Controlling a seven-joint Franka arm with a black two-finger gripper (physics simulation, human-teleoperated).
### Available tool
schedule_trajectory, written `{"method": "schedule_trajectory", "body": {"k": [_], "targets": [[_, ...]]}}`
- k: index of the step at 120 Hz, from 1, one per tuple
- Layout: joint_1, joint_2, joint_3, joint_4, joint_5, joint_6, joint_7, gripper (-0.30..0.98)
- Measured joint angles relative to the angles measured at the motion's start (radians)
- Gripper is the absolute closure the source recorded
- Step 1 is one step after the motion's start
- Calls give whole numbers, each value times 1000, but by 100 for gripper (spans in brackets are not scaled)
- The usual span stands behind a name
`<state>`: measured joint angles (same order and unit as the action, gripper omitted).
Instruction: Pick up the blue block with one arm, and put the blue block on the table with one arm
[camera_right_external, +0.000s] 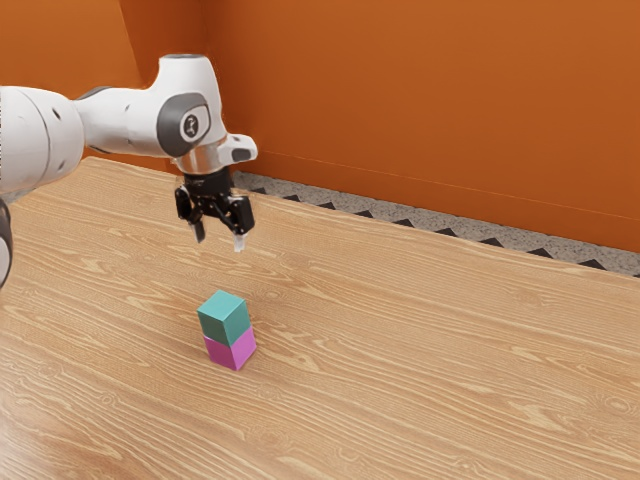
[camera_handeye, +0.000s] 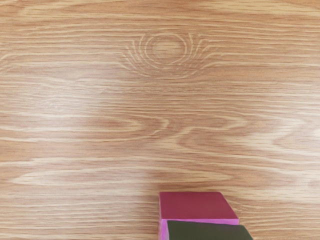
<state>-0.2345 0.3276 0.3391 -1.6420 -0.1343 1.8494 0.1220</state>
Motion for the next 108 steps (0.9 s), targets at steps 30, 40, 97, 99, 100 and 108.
{"method": "schedule_trajectory", "body": {"k": [30,40,97,99,100,108], "targets": [[33,-78,-82,-186,3,185,21,2],[36,-127,-97,-255,6,225,26,2],[44,-134,-102,-367,26,309,44,2],[42,-134,-101,-367,26,309,45,2],[42,-135,-101,-367,26,309,45,2],[42,-134,-99,-366,25,311,48,2]]}}
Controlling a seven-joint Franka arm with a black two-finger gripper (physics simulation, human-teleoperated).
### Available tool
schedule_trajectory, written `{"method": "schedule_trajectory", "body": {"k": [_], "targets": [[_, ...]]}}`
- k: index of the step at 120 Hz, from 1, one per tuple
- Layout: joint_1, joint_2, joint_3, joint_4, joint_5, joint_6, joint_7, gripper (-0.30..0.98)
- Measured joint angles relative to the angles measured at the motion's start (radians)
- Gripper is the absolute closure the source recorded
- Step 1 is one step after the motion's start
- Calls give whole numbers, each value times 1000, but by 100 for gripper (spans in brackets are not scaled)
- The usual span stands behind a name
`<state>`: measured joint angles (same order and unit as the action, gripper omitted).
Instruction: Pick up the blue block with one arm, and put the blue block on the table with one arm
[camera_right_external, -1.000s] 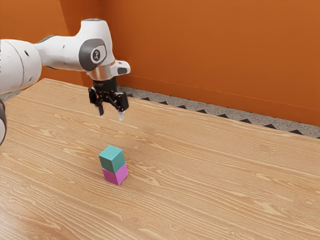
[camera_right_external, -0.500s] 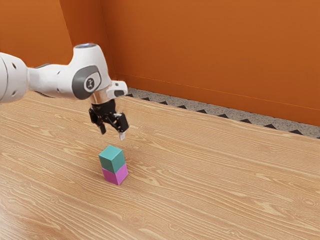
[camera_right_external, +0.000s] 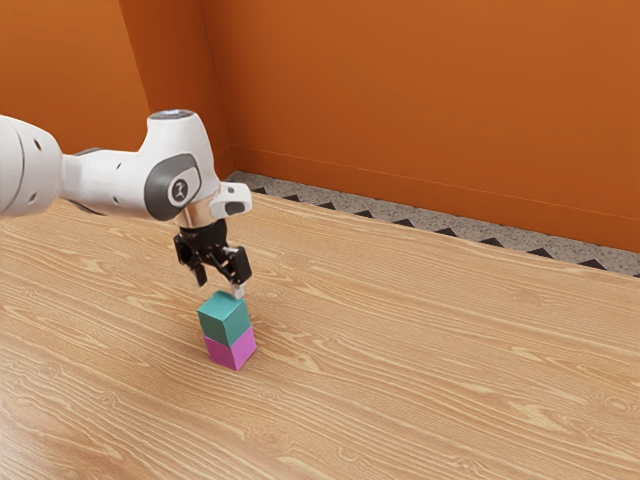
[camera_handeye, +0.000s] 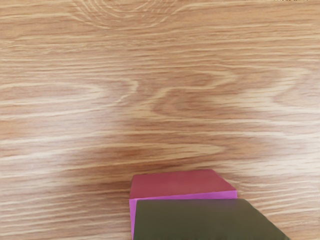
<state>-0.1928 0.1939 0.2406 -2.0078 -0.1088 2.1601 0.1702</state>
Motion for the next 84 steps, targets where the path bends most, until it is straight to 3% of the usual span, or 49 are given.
{"method": "schedule_trajectory", "body": {"k": [48,84], "targets": [[-25,-3,2,-5,-4,23,15,2],[-53,-121,0,-127,-8,64,18,2]]}}
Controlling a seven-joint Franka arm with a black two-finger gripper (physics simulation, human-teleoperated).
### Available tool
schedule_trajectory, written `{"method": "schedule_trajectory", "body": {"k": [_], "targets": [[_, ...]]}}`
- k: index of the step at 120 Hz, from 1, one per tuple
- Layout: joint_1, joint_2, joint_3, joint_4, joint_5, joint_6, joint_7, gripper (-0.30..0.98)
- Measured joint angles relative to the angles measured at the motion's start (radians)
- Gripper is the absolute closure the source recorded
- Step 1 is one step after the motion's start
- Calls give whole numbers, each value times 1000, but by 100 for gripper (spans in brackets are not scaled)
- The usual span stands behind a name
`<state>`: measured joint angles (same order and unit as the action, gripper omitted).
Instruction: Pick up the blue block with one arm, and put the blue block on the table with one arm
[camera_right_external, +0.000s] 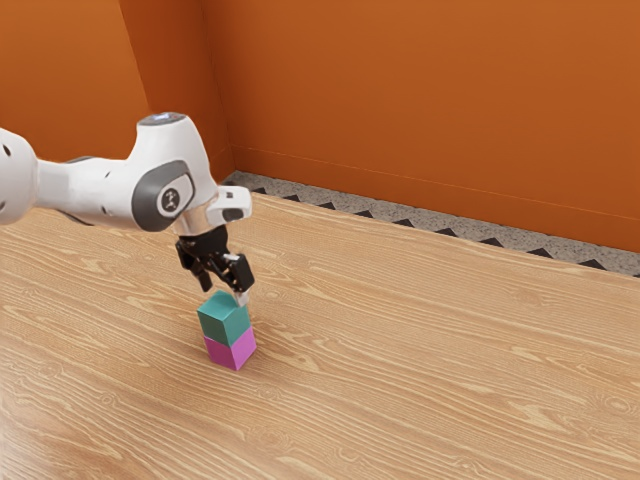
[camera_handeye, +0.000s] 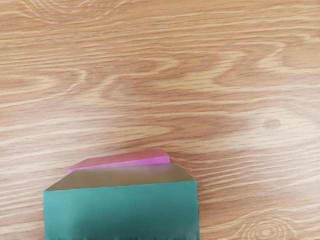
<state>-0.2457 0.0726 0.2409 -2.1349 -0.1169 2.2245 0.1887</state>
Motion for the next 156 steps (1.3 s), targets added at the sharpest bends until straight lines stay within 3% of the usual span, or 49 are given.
{"method": "schedule_trajectory", "body": {"k": [48,109,156], "targets": [[-2,31,-1,-17,-3,30,3,-2],[2,76,0,-28,0,38,5,3],[0,77,-3,-18,4,54,-4,33]]}}
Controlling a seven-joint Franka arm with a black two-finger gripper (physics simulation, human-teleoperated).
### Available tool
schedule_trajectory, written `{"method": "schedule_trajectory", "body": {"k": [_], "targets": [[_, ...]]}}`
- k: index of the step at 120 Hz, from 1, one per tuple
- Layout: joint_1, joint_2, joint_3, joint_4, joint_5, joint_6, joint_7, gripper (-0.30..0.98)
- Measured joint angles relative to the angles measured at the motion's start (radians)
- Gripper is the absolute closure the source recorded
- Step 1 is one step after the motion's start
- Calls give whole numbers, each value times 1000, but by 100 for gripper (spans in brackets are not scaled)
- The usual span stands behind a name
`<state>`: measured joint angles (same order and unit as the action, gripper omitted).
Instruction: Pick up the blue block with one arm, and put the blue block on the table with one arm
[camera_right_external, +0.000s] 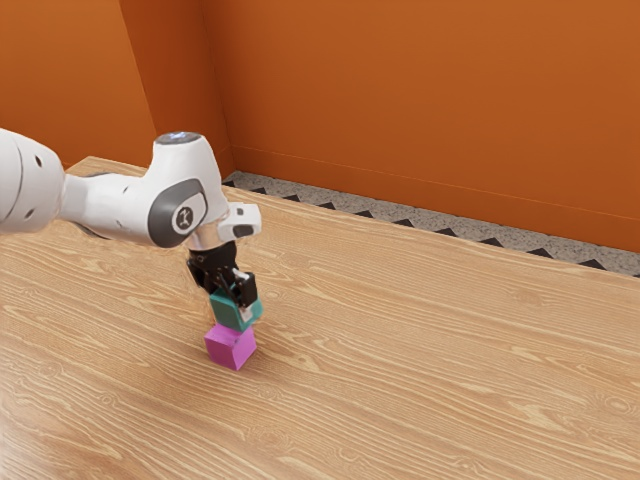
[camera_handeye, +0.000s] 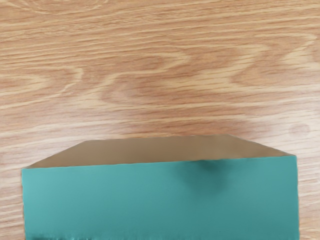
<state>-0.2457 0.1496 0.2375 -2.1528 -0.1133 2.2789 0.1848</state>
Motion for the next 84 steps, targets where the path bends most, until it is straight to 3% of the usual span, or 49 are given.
{"method": "schedule_trajectory", "body": {"k": [16,29,36,54,84], "targets": [[-1,16,-28,123,12,-2,-10,34],[1,250,-66,420,10,-34,-16,34],[1,333,-81,500,5,-52,-19,34],[-1,383,-90,538,-3,-78,-25,34],[-11,374,-91,533,-15,-99,-17,13]]}}
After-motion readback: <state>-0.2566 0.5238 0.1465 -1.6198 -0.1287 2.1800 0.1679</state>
